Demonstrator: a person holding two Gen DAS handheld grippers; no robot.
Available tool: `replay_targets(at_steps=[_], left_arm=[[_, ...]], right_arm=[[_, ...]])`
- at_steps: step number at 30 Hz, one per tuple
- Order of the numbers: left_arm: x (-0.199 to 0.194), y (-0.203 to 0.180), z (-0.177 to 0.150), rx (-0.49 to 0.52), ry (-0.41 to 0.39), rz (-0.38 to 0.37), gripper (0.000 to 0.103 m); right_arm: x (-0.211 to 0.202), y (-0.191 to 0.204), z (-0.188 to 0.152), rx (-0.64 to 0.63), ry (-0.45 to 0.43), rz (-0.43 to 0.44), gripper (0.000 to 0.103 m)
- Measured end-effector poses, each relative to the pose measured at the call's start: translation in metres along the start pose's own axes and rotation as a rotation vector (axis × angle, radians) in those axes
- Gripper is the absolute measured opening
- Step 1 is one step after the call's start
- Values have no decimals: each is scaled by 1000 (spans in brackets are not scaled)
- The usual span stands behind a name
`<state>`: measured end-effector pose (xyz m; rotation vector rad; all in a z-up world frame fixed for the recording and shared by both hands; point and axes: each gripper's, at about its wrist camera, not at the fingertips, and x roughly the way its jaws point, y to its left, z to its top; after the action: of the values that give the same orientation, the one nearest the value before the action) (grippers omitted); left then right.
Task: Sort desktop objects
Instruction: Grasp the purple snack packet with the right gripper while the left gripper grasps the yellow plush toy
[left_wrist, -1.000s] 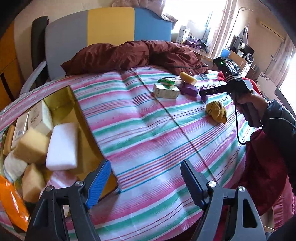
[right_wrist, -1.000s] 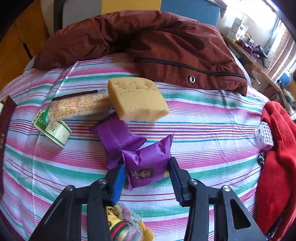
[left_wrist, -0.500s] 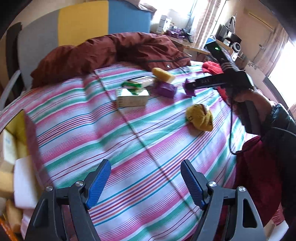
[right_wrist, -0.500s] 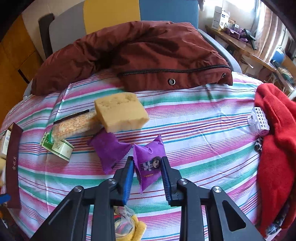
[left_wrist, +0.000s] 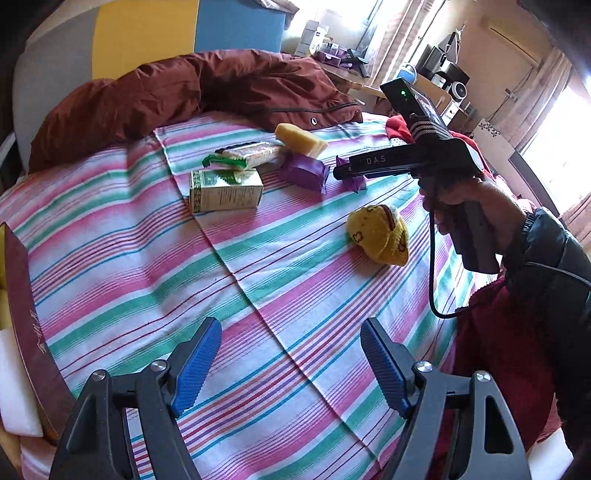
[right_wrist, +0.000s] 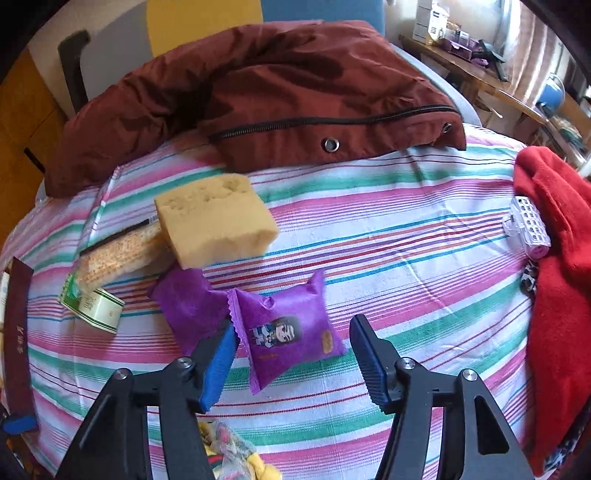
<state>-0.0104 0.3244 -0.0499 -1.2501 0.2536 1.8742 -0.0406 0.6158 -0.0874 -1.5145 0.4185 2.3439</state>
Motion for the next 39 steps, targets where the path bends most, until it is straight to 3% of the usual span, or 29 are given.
replay_targets(at_steps=[9, 24, 31, 33, 38, 39], left_arm=[[18, 1, 10, -12, 26, 5, 79], [80, -75, 66, 118, 57, -168, 79], [114, -102, 78, 180, 77, -106, 79], [127, -100, 77, 160, 109, -82, 79], [127, -94, 74, 134, 83, -78, 78], [127, -93, 74, 139, 83, -75, 73]], right_arm=[[-5, 1, 1, -29, 13, -15, 45], [-43, -29, 6, 80, -82, -43, 45], [-48, -33, 7, 97, -114, -57, 45], [-49, -33, 6, 95, -116, -62, 45], [-51, -28, 5, 73, -127, -51, 45], [-52, -27, 5, 70, -132, -48, 45]])
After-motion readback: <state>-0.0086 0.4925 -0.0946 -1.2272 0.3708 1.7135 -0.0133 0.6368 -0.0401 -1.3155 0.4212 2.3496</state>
